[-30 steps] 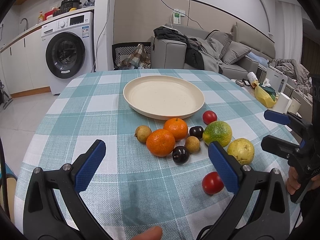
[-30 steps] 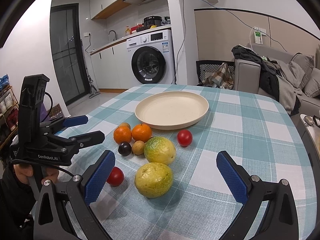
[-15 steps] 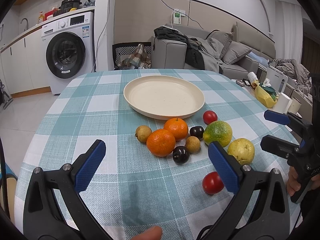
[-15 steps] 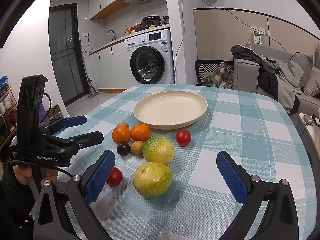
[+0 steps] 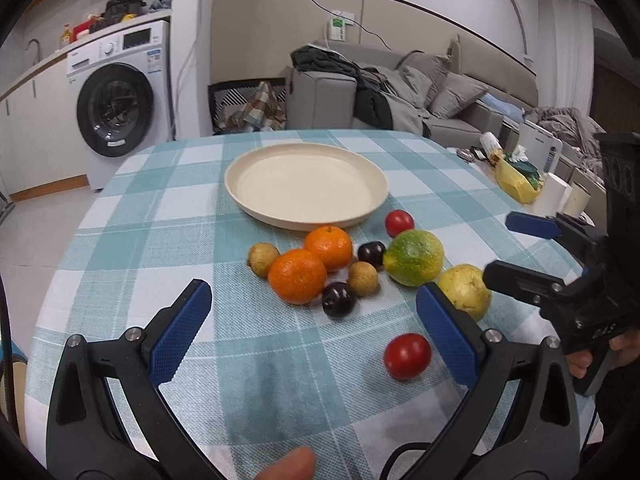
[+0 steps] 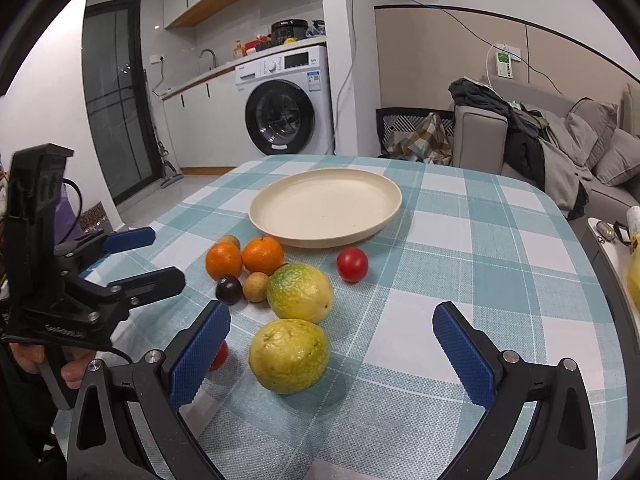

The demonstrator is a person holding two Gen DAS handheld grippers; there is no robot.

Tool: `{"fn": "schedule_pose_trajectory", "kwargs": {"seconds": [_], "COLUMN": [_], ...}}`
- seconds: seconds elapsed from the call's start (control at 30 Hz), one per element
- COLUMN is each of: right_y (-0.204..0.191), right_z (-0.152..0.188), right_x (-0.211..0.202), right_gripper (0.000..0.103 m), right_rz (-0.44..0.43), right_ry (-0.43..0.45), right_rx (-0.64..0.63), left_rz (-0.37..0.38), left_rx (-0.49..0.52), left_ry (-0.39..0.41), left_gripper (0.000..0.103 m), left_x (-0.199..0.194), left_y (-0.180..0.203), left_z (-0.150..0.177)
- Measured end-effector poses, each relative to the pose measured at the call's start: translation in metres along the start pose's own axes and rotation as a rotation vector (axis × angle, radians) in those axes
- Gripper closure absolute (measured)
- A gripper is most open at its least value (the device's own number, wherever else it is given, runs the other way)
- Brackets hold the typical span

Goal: Organize fruits
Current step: 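Grasp the red tomato with the left tool while the right tool grasps the yellow guava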

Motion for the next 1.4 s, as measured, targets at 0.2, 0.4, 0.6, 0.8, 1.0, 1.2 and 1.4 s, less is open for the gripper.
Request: {"fn": "schedule_pose_trajectory", "kwargs": {"seconds": [0.2, 0.4, 0.6, 0.8, 1.0, 1.2, 1.4], "right_y": [0.010, 0.018, 0.011, 0.005, 0.001, -0.001, -0.005], "right_z": [0.001, 0.005, 0.011, 0.014, 0.015, 0.015, 0.017], "right_x": [0.006, 0.012, 0.015, 0.016, 0.017, 0.023, 0.028], "right_gripper": [0.000, 0.001, 0.016, 0.020, 0.026, 0.037, 0.050], "right_rz": [0.015, -0.022, -0.070, -0.097, -0.114, -0.139, -0.163], "right_ry": [-0.077, -0.164, -0.212, -0.227, -0.235, -0.255, -0.274], "right_rx": [0.041, 0.084, 0.062, 0.054, 0.046, 0.045, 0.042], "left_rz": [0.067, 0.121, 0.186, 0.234, 0.289, 0.289, 0.271], "left_rx": [0.063, 0.108, 0.140, 0.179, 0.183, 0.153, 0.102], "left_ry": [-0.086, -0.139, -0.171, -0.209, -0.230, -0.210, -0.174], "left_gripper": [0.001, 0.005, 0.027, 0.044, 0.074, 0.074, 0.074], "left_x": [0.011, 0.023, 0.028, 0.031, 0.034, 0.032, 0.026], "left_y": [0.017, 0.031, 0.038, 0.048, 0.050, 0.044, 0.030], "left_z": [0.004, 0.011, 0.014, 0.018, 0.020, 0.017, 0.011]}}
Point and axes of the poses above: each gripper's, at about its wrist camera, not at the fingertips, and x roughly the way its jaws point, y to its right, z to its underside, the point moved 1 cm from there along x, roughly the way its jaws point, and after that the axes turned 10 degrees about x, right-handed, at the moved point
